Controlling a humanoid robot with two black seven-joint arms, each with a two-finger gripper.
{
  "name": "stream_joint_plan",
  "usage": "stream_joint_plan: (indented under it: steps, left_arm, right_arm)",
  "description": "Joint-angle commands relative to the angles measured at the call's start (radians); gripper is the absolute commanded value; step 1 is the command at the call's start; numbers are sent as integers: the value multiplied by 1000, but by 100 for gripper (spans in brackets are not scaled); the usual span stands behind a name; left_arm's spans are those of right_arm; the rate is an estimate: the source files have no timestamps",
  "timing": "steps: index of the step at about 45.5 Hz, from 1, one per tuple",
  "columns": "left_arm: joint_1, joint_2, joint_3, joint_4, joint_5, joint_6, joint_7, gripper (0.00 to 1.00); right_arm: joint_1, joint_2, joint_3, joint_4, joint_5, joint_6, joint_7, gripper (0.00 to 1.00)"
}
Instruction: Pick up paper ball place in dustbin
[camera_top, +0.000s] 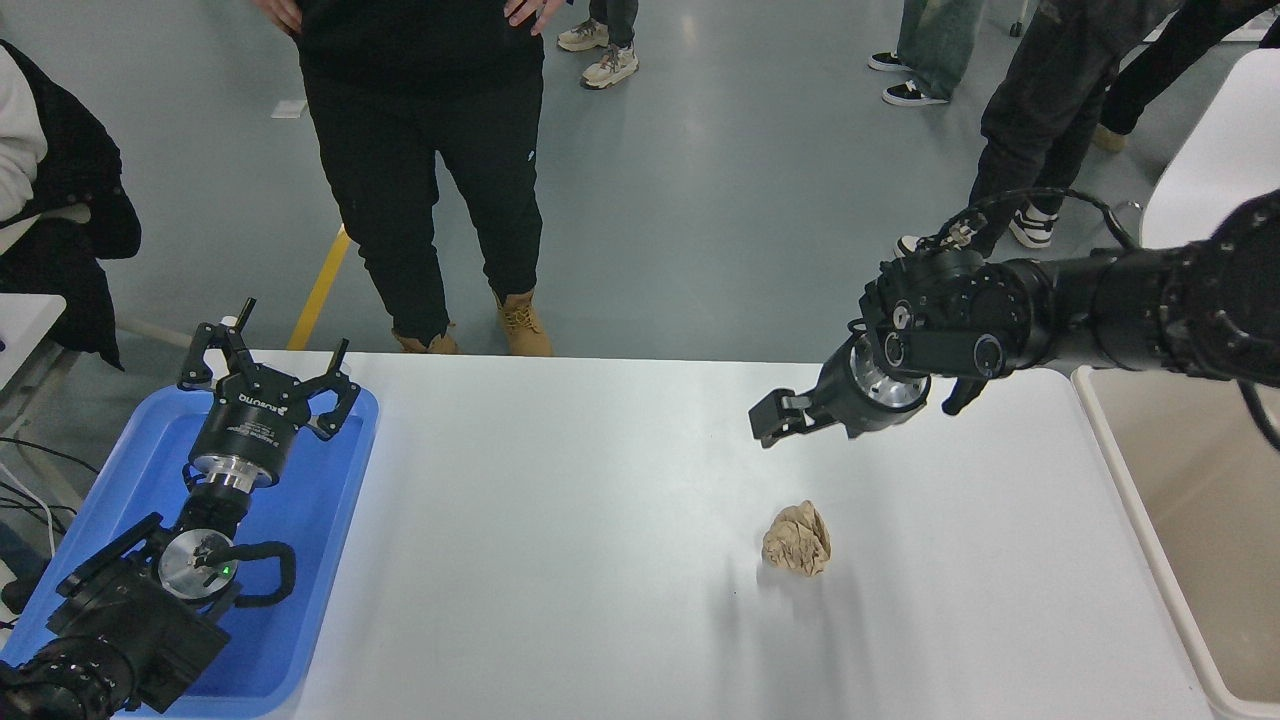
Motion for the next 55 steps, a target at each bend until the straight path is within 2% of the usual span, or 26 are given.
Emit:
stream_joint_plan:
  steps: [1,19,55]
  left_arm:
    - [0,0,0,0,0,0,0,100]
    - [0,0,0,0,0,0,0,100]
    - [0,0,0,0,0,0,0,100]
  right_arm:
    - [-147,13,60,-83,-2,-61,0,100]
    - [-307,13,58,-203,-16,-153,0,100]
    - [-331,13,49,-168,-16,-146,1,100]
